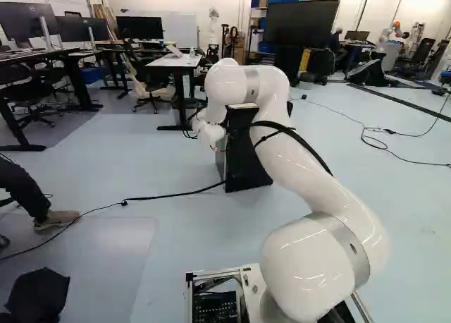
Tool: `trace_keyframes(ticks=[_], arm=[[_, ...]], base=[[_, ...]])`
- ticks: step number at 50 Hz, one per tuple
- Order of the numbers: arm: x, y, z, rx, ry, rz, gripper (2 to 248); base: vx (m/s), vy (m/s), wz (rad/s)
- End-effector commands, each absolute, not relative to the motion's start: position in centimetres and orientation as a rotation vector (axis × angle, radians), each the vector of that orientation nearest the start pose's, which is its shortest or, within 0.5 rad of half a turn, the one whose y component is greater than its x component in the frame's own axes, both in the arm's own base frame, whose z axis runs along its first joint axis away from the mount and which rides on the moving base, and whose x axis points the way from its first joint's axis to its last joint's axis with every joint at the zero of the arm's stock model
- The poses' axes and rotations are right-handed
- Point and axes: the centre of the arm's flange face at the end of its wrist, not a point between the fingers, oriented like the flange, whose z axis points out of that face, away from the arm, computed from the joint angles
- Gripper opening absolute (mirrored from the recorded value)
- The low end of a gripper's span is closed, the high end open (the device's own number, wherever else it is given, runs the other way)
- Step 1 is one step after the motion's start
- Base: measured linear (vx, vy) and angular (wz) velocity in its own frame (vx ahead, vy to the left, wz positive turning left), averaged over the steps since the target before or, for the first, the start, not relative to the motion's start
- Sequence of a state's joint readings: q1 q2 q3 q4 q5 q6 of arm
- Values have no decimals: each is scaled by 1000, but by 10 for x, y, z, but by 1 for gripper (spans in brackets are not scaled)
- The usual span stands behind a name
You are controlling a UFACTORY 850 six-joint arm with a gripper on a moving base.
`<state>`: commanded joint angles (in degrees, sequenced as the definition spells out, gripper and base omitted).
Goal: Open the fridge door
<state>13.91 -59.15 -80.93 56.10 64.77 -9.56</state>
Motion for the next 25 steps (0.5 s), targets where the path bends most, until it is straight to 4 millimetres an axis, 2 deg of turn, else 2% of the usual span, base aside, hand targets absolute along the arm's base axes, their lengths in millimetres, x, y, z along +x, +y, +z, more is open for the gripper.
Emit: trace_keyframes(ticks=[25], arm=[[686,90,205,-2499,1059,-2130,247]], base=[[0,0,0]])
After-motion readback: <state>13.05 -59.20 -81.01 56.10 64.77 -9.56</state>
